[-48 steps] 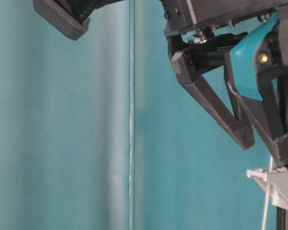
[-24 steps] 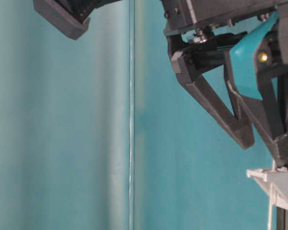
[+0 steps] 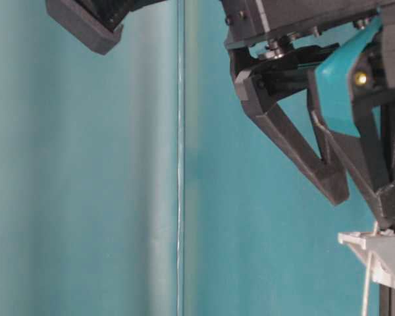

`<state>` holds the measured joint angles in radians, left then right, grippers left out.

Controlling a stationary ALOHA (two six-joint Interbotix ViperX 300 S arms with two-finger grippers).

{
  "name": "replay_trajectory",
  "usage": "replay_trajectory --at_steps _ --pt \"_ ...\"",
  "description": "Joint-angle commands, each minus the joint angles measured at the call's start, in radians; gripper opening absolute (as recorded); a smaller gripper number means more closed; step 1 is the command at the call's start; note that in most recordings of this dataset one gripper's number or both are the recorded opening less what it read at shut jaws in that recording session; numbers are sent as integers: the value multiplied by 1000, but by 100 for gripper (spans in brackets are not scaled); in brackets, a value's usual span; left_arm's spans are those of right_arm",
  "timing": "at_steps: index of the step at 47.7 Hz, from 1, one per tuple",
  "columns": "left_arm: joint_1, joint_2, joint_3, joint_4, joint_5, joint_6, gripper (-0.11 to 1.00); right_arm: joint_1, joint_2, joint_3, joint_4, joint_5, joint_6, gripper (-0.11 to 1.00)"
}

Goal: Insert the wire into the hole on the left side and pull it with the left arm.
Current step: 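Pull the wire leftward through the hole with the left gripper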

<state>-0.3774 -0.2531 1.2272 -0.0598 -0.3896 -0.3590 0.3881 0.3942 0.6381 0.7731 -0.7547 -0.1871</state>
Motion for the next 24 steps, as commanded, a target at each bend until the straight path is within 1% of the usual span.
replay_trajectory --at_steps 1,9,16,20,24 --pt "-6 -3 -15 2 -3 -2 -10 2 -21 -2 2 9 -3 73" --pt "-6 17 -26 8 2 -2 -10 2 -21 -3 2 9 -3 73" --pt "-5 5 -29 8 0 -2 -10 2 -21 -5 2 9 -3 73" --pt "-5 3 -29 8 0 -3 -6 2 -23 -5 2 9 -3 74" --pt "-5 3 -28 8 0 -2 4 2 -26 -5 2 9 -3 73"
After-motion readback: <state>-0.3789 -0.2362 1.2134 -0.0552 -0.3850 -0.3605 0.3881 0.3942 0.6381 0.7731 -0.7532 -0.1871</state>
